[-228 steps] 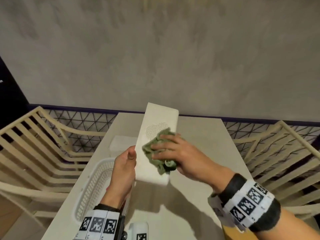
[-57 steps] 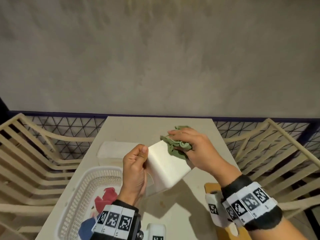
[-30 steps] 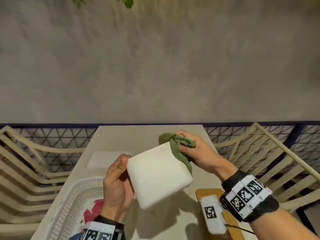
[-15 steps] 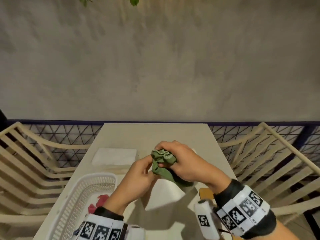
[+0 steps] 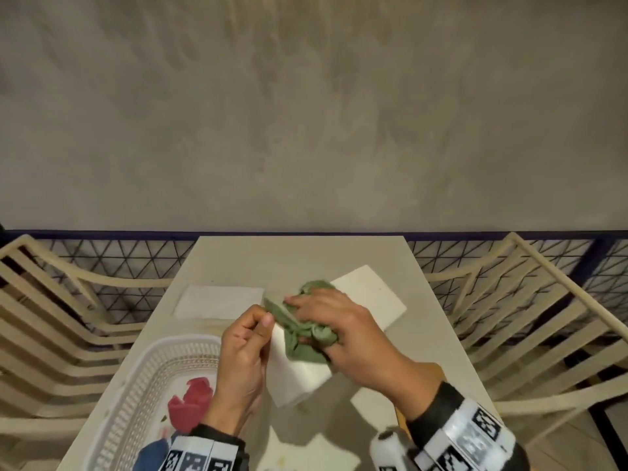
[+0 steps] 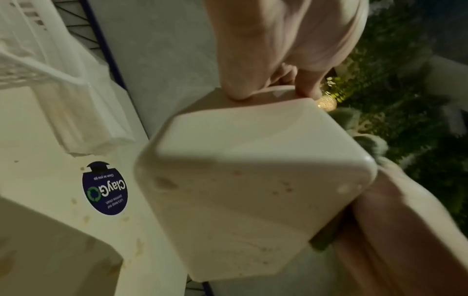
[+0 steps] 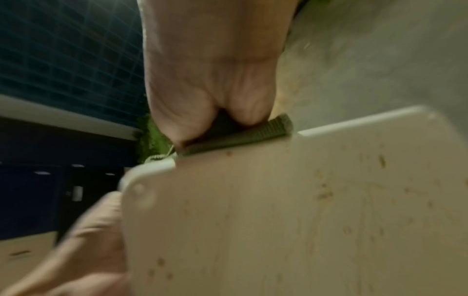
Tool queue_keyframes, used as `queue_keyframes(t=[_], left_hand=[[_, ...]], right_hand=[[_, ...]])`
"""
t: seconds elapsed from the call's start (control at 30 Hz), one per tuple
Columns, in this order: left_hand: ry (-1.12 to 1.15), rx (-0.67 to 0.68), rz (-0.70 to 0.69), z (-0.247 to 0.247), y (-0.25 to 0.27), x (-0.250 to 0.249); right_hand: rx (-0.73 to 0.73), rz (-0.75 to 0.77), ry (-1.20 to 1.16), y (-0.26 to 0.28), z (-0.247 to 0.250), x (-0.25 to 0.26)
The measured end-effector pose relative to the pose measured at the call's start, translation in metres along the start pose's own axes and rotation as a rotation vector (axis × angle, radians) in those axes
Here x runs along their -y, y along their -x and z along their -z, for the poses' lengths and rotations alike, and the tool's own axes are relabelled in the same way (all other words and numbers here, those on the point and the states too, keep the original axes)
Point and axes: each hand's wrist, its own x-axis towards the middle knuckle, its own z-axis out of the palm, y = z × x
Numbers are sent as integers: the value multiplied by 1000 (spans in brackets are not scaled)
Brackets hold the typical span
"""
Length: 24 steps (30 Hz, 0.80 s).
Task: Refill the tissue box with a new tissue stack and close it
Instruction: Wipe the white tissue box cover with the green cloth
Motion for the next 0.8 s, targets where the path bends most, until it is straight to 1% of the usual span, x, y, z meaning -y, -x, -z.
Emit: queue_keyframes(t=[0.03, 0.07, 0.13, 0.17, 0.2, 0.27, 0.3, 0.33, 0.37, 0.4, 0.47, 0.53, 0.6, 0.63, 0.73, 0.8], left_hand=[[38, 10, 5, 2, 0, -1], [49, 30, 13, 3, 1, 0], [3, 34, 21, 0, 6, 2], [-19, 24, 17, -1, 7, 4], [-24, 6, 6, -1, 7, 6], [46, -47, -3, 4, 7, 4], [102, -57, 0, 8, 5, 1], [140, -51, 3, 12, 5, 0], [144, -45, 17, 12, 7, -2], [122, -45, 35, 12, 8, -2], [89, -82, 64, 9, 11, 3], [109, -160, 62, 8, 11, 4], [170, -194, 51, 16, 8, 1], [194, -194, 45, 19, 7, -3], [244, -131, 38, 25, 8, -4], [241, -74, 48, 19, 10, -4]], right_hand=[[47, 32, -31, 5, 1, 1], [74, 20, -58, 6, 5, -4], [33, -62, -32, -2, 11, -13], [-6, -95, 25, -9, 10, -11], [-35, -96, 85, -15, 4, -5], [-6, 12, 109, -16, -11, 11], [35, 84, 79, -11, -14, 15], [87, 118, 42, -5, -11, 13], [120, 109, 11, -2, -5, 7], [133, 64, 5, -4, 1, -1], [133, -39, 117, -13, 6, -5], [141, -91, 268, -18, 1, 9], [231, -139, 284, -11, -6, 28], [269, -132, 283, -5, -6, 35], [286, -32, 289, 4, 6, 31], [275, -57, 254, -4, 10, 18]])
